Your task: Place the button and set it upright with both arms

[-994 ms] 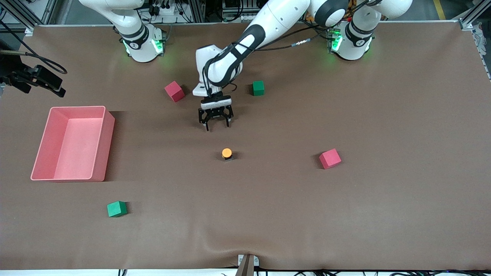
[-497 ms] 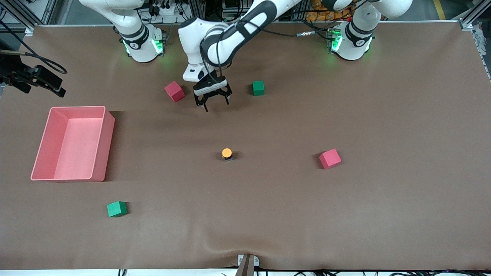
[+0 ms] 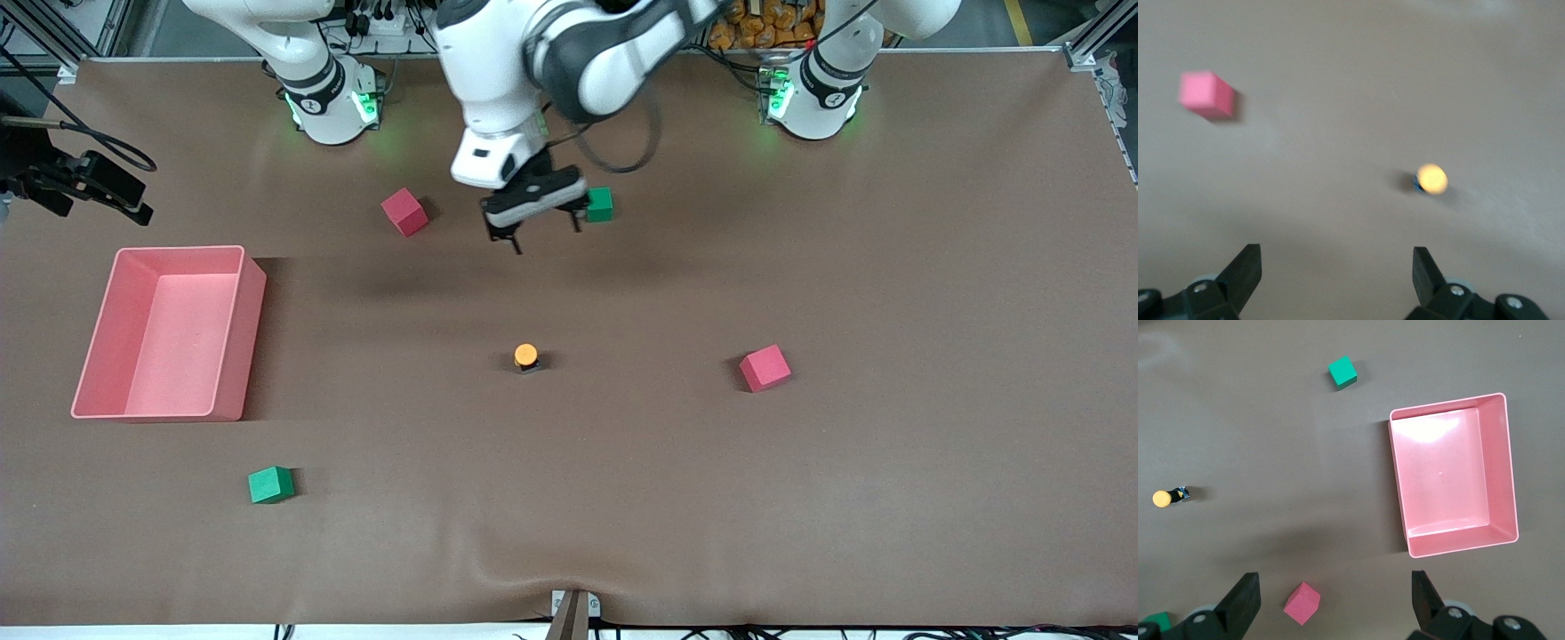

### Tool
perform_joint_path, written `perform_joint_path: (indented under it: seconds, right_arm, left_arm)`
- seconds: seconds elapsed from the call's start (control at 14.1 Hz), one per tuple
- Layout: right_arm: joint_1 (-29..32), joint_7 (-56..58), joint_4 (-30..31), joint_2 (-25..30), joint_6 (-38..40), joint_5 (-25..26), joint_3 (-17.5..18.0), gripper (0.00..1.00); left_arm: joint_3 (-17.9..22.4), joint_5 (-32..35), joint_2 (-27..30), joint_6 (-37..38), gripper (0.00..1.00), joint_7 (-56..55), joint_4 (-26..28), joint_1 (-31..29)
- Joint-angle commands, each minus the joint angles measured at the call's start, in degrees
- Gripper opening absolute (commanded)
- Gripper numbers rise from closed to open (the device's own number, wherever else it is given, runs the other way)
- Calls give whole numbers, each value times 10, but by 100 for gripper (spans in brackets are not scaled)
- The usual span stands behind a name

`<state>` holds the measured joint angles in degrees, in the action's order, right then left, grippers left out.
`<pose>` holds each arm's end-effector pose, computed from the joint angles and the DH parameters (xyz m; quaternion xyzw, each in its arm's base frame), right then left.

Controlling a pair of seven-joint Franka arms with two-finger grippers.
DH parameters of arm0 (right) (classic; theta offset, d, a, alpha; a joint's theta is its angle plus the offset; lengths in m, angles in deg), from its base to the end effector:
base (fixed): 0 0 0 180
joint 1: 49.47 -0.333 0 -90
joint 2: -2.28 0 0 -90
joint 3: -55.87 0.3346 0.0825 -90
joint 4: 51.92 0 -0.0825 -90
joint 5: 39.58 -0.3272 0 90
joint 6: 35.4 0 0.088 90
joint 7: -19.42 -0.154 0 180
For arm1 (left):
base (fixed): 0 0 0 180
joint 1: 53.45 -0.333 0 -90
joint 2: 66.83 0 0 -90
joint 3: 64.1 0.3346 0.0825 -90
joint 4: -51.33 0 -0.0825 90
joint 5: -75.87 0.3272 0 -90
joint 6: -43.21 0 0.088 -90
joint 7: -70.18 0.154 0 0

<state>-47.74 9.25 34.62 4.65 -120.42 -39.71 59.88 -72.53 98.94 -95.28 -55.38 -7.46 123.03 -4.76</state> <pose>0.4756 0.0201 0.6333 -0.9976 0.0687 -0.0074 0.0005 0.4175 -0.5070 0.4649 -0.9748 -0.1522 -0.1460 0.0732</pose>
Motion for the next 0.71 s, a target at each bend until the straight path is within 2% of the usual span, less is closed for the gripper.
perform_joint_path:
  seconds: [0.0, 0.28, 0.64]
  right_arm:
    - [-1, 4, -5, 0, 5, 3, 2, 100]
    - [-4, 4, -5, 0, 5, 4, 1, 100]
    - [-6, 4, -5, 0, 5, 3, -7, 100]
  left_arm:
    - [-5, -27, 73, 45, 100, 125, 24, -63]
    - [-5, -99, 115, 88, 100, 327, 27, -176]
    - [-6, -166, 133, 91, 100, 533, 28, -316]
